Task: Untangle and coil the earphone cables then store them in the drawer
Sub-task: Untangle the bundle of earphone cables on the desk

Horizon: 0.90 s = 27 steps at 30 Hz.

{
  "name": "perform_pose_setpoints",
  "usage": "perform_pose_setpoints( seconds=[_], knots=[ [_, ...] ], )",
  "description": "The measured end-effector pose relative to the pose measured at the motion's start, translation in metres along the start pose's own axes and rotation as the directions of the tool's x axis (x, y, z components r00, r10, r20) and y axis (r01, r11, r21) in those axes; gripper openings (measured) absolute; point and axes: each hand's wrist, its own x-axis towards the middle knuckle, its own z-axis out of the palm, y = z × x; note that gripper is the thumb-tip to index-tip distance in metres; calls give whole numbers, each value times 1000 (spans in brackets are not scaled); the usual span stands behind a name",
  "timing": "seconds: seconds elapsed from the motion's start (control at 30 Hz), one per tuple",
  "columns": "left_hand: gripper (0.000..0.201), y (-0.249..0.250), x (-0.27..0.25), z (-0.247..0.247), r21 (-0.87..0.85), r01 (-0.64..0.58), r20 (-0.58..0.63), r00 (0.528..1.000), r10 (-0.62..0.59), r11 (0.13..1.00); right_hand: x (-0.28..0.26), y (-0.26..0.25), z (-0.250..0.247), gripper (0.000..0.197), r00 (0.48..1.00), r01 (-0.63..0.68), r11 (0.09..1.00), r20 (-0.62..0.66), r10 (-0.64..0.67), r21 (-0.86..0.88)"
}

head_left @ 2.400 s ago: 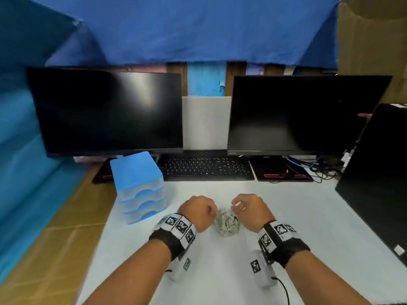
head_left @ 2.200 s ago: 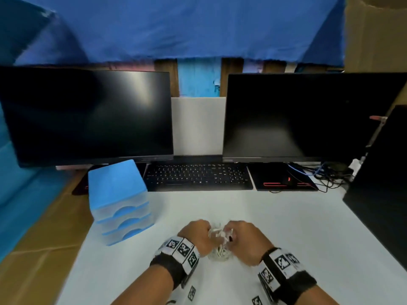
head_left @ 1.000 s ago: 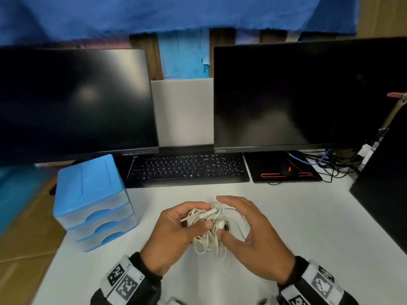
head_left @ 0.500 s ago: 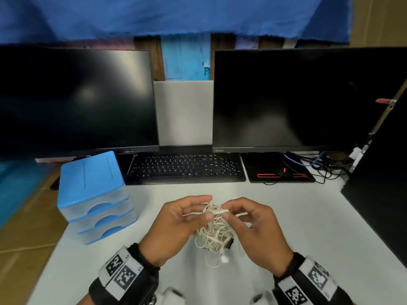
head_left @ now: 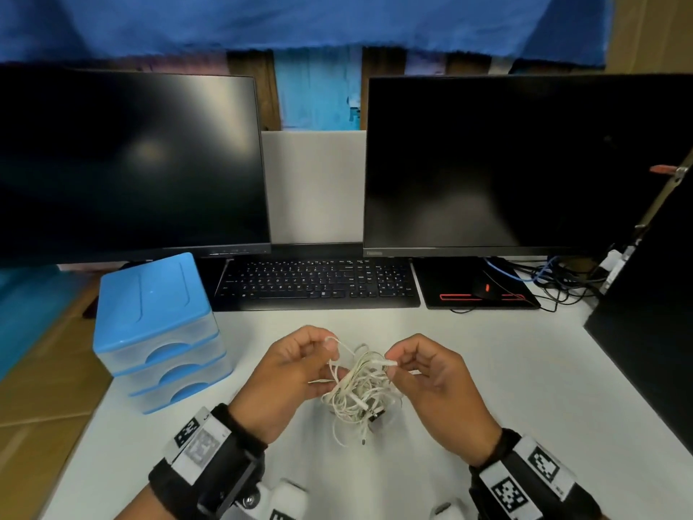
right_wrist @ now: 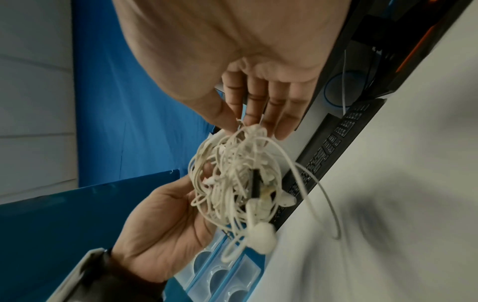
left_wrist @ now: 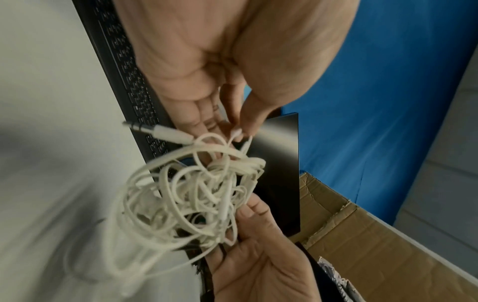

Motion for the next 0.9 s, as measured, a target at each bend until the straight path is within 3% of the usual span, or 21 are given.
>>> perform_pose_setpoints(
  seconds=[0.23,0.37,0.5,0.6,0.7,0.8,0.9],
  knots=[
    [11,-5,-4,12,-47,42,8,999,-42,998,-3,-1,2,18,996,-46,999,-77,46,-9],
    [53,-15,-4,10,86,23,80,996,-30,996,-2,-5,2,16,983,-112,983,-129,131,143],
    [44,-14,-3,7,109,62,43,997,-67,992,-1,-6,1,16,976,-151,971,-130,176,183],
    [36,-14,-2,5,26,85,17,996,-86,996,-4,-1,2,19,983,-32,997,-184,19,-68],
    [34,-12,-2,6,-27,85,-3,996,-85,996,-12,-1,4,15,968,193,901,-76,-241,-390],
    [23,-9,-4,9,-79,75,-18,997,-76,994,-16,0,8,23,978,208,859,78,-194,-468],
    [21,-3,-8,12,-115,70,9,998,-70,991,-17,6,10,33,983,182,816,110,-146,-548]
  ],
)
